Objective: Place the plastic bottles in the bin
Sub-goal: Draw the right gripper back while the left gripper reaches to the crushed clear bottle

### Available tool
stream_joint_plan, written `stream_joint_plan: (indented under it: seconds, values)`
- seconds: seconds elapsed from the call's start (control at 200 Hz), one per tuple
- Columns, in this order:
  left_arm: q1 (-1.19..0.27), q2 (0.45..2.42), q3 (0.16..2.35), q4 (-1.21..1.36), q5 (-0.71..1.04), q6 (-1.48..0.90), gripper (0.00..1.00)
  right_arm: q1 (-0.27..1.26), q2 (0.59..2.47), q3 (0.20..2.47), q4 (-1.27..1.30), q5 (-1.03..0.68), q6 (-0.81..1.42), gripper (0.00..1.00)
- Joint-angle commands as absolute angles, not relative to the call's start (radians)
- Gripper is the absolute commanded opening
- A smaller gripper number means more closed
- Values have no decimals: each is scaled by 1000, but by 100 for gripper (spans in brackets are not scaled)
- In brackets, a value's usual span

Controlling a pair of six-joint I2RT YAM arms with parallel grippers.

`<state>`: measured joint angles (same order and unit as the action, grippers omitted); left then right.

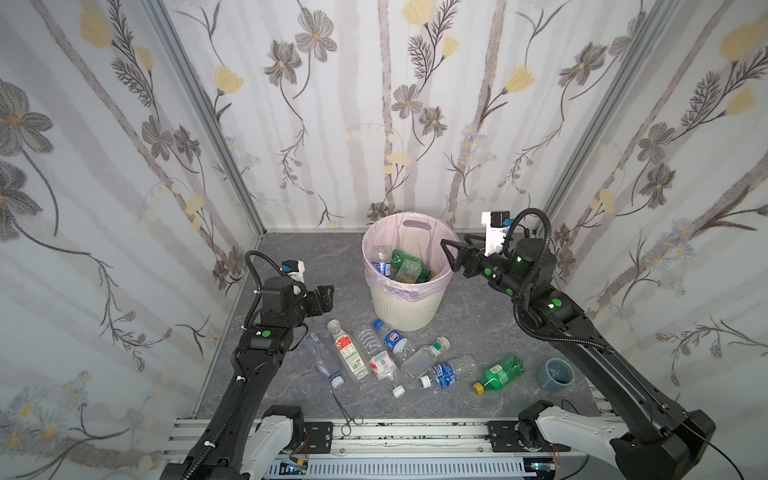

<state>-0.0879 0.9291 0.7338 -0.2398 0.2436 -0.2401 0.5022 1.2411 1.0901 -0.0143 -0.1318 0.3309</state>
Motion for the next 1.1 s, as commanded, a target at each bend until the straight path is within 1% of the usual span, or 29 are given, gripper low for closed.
stream_joint_plan:
  seconds: [0.0,0.19,0.29,0.435,0.605,0.75,0.964,1.034,1.094]
  values:
    - [-86,933,734,-210,243,-253,84,494,1175,1013,-52,-89,325,86]
    - [-86,940,730,-210,225,-274,84,471,1071,896,-122,-57,325,86]
    - [-86,942,715,-210,154,-336,84,449,1014,820,-121,-34,346,87]
    - [-107,935,664,-220,87,-418,82,393,960,717,-107,-47,370,87]
    - [-157,878,625,-282,-63,-507,80,337,955,677,-104,-71,364,87]
    - [-199,863,633,-379,-141,-539,80,324,976,661,-83,-83,355,88]
    - [-260,855,643,-513,-157,-617,80,308,991,641,-73,-67,344,88]
    - [-288,858,640,-564,-190,-637,79,300,980,631,-69,-63,349,88]
    - [-331,880,649,-598,-257,-661,79,293,973,622,-58,-68,354,88]
